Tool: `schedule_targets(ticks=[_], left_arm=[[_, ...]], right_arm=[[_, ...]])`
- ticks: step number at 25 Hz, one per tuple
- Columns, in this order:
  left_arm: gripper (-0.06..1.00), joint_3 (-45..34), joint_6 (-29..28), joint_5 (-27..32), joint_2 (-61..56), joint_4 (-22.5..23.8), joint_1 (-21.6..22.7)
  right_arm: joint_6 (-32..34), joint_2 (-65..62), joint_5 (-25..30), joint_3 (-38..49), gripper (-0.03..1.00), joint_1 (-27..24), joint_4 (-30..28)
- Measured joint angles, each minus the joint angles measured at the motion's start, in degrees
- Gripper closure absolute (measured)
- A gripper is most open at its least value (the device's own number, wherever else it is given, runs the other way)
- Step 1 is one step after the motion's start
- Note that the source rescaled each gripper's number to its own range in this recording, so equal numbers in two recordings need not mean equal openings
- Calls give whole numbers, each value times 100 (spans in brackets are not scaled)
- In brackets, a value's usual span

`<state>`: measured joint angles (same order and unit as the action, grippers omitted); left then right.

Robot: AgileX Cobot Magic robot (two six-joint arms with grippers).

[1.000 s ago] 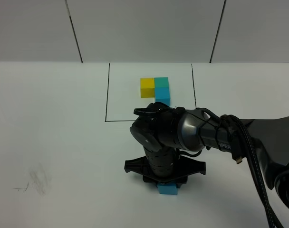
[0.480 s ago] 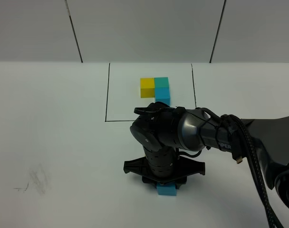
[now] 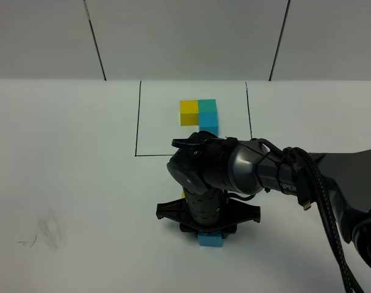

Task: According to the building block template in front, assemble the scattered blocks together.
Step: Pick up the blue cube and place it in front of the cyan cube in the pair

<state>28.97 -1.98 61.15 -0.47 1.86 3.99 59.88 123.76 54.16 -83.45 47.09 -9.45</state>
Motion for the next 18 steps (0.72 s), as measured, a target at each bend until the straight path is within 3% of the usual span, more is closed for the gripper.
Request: schedule_targets(ticks=[18], left_arm=[[94,0,0,0,0,0,0]], right_arm=[[48,0,-70,0,77,0,-34]])
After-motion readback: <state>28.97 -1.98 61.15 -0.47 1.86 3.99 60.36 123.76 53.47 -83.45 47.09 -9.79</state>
